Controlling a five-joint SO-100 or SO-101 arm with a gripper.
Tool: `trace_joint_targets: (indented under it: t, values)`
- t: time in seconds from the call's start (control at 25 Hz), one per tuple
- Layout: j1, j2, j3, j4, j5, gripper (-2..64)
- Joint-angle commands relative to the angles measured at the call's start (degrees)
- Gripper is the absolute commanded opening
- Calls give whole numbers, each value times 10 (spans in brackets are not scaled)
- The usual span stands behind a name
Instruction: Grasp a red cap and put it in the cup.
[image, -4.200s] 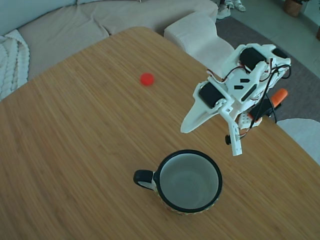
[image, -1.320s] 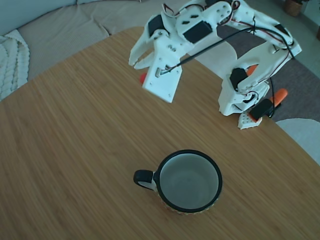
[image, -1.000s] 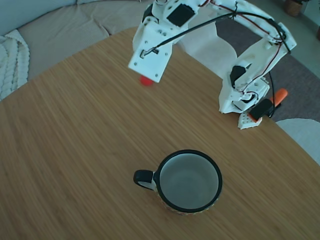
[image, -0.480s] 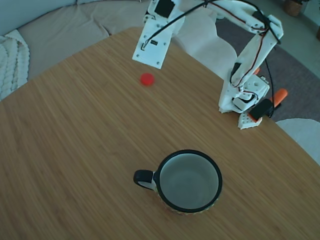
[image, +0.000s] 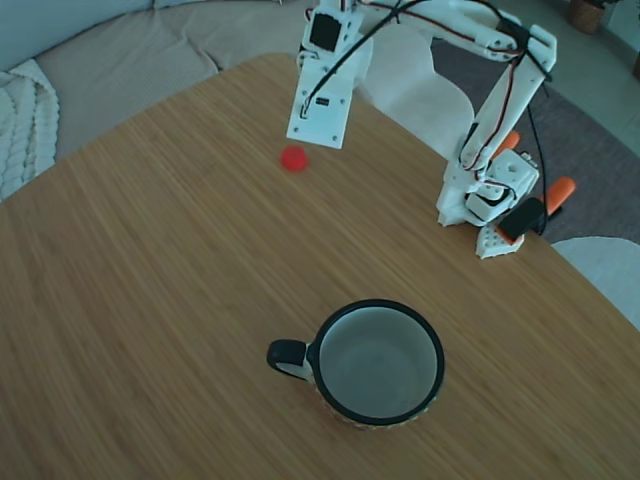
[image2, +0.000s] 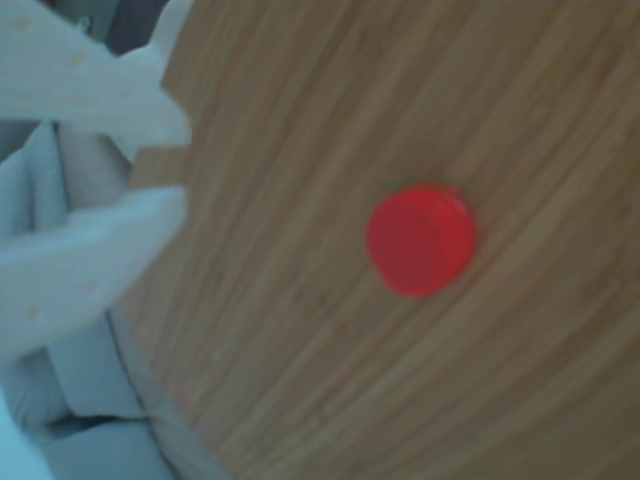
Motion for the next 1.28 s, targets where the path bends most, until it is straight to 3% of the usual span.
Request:
trace_joint_targets:
  t: [0.0,0.36,0.92,1.24]
  values:
    - [6,15,33,-30,-3,13]
    - [-25,73,158,-98,-4,13]
    - [-109,75,156,-124,18,13]
    - [-107,66,168,-176,31,13]
